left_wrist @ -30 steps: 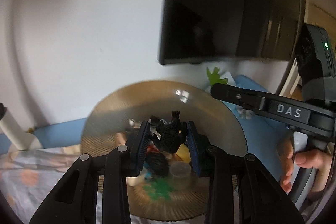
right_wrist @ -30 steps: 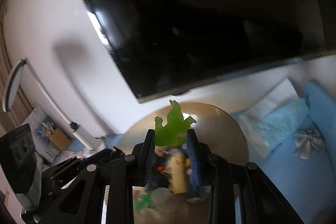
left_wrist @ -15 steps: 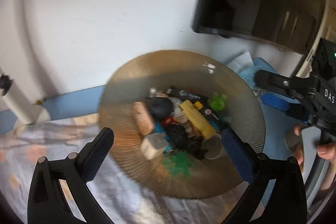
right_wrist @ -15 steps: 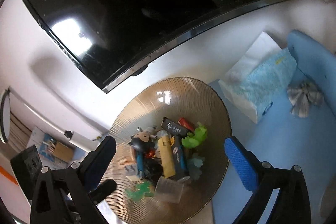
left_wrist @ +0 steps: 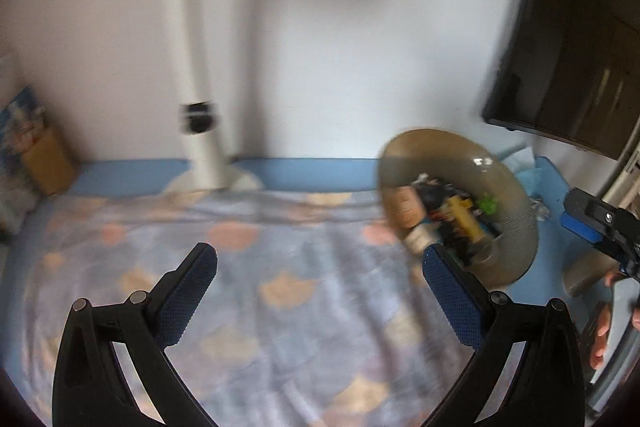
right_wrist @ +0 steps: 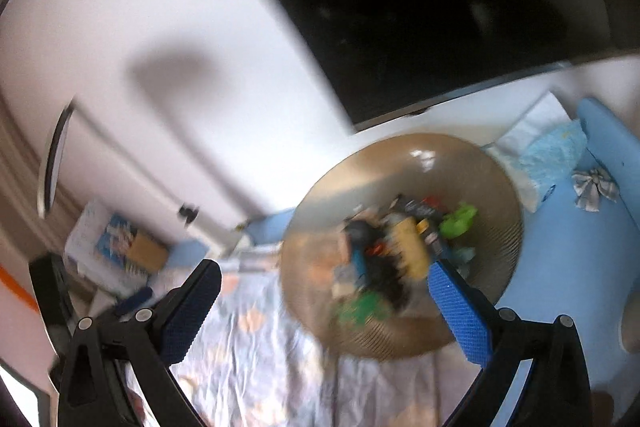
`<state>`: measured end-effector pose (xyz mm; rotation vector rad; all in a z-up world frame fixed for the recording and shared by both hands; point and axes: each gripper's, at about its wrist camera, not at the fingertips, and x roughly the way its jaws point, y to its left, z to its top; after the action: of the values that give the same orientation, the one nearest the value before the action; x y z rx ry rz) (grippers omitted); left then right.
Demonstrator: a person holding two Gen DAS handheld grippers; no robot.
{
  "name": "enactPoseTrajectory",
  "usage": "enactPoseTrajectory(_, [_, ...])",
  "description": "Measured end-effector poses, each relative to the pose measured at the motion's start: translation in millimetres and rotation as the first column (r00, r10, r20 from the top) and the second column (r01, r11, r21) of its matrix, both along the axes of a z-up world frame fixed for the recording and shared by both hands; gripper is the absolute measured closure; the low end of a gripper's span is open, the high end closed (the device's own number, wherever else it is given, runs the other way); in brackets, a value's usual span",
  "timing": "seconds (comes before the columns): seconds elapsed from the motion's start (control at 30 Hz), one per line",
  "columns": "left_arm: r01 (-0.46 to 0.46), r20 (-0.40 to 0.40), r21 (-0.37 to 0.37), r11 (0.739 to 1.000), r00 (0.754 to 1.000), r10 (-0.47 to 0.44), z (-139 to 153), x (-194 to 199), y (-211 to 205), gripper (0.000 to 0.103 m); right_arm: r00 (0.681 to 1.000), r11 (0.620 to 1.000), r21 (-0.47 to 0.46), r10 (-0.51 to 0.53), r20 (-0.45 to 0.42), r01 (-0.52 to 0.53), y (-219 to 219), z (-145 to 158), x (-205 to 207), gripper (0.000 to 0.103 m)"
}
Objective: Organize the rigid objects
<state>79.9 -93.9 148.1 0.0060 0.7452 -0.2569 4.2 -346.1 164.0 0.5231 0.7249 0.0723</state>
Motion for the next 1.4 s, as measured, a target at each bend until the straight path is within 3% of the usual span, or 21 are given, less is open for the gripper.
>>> enactPoseTrajectory(0.27, [-0.107, -0.055, 0.023, 0.994, 0.993, 0.108, -50, -58, 78, 0.000, 0.992, 0.986, -0.113, 0.123, -0.033, -0.126, 98, -12, -38, 0.000])
enactPoseTrajectory(0.4, [-0.127, -0.101, 0.040, 0.991, 0.986, 0.131, -86, -76, 93, 0.000, 0.978, 0.956, -0.222, 0.170, -0.119, -0.193, 146, -48, -54, 0.000])
enactPoseTrajectory(0.53, [-0.108, -0.161, 0.022, 0.994, 0.981, 0.110, -122, -88, 94, 0.000, 0.962, 0.944, -0.230, 0.196, -0.191, -0.238, 171, -91, -63, 0.000])
enactPoseTrajectory(0.7, [-0.100, -0.199, 0.063, 0.993, 0.974, 0.111, -154, -89, 86, 0.001, 0.949, 0.937, -0.258, 0.163, -0.270, -0.234, 181, -145, -63, 0.000])
enactPoseTrajectory(0.77, [-0.088, -0.122, 0.138, 0.987, 0.987, 0.105, -160, -91, 76, 0.000, 0.964, 0.898, -0.378, 0.149, -0.221, -0.225, 192, -151, -65, 0.000])
enactPoseTrajectory(0.83, [-0.081, -0.133, 0.118, 0.990, 0.986, 0.096, -163, -91, 78, 0.000, 0.957, 0.859, -0.455, 0.121, -0.263, -0.234, 203, -155, -61, 0.000])
enactPoseTrajectory(1.4, [-0.082, -0.132, 0.119, 0.989, 0.986, 0.098, -165, -94, 77, 0.000, 0.958, 0.869, -0.441, 0.114, -0.265, -0.226, 201, -154, -61, 0.000])
